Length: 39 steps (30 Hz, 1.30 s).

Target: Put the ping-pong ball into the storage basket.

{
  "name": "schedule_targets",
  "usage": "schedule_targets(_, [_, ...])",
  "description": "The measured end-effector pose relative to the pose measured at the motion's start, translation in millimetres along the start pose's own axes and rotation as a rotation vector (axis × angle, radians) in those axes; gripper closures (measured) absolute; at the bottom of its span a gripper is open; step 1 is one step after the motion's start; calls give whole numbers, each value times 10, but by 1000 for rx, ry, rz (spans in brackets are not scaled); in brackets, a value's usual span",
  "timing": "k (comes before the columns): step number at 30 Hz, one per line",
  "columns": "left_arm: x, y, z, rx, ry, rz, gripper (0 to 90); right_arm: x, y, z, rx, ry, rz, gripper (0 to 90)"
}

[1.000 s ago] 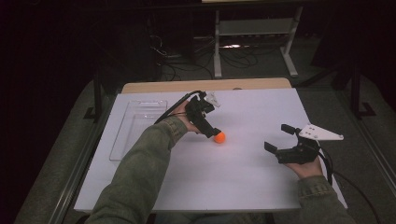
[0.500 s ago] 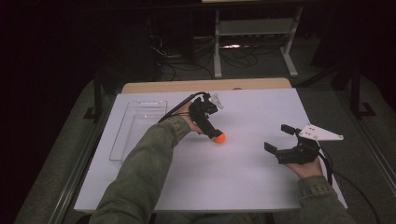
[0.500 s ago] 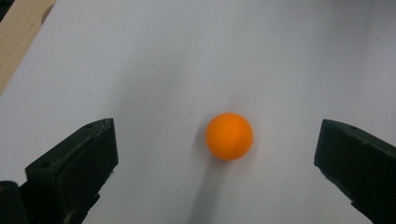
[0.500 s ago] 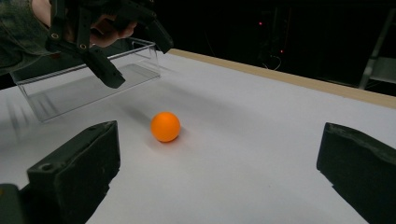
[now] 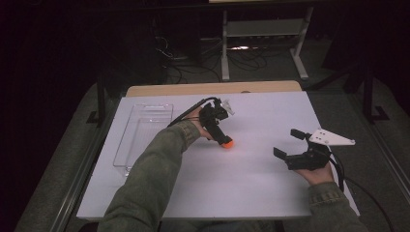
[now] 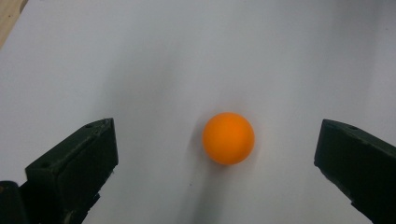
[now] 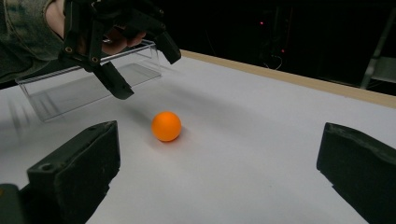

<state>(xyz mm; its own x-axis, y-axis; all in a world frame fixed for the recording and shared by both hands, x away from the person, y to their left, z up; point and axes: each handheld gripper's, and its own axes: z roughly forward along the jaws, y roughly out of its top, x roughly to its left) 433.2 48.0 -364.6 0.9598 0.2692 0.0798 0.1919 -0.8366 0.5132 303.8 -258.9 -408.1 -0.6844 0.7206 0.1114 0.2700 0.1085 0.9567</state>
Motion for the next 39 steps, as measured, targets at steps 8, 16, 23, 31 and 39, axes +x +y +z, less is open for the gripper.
schedule_targets(8, [21,-2,59,8,-7,-4,0,1,-1,6,2,3,-1,0])
schedule_targets(16, [43,-16,144,31,-23,-11,0,2,-2,8,4,3,0,0])
schedule_targets(23, [63,-34,199,51,-44,-10,0,6,-1,9,3,7,-2,0])
schedule_targets(31, [61,-34,252,64,-69,-43,0,13,-1,16,7,10,-5,0])
schedule_targets(39, [58,-32,303,80,-74,-63,0,13,-2,21,6,10,-4,0])
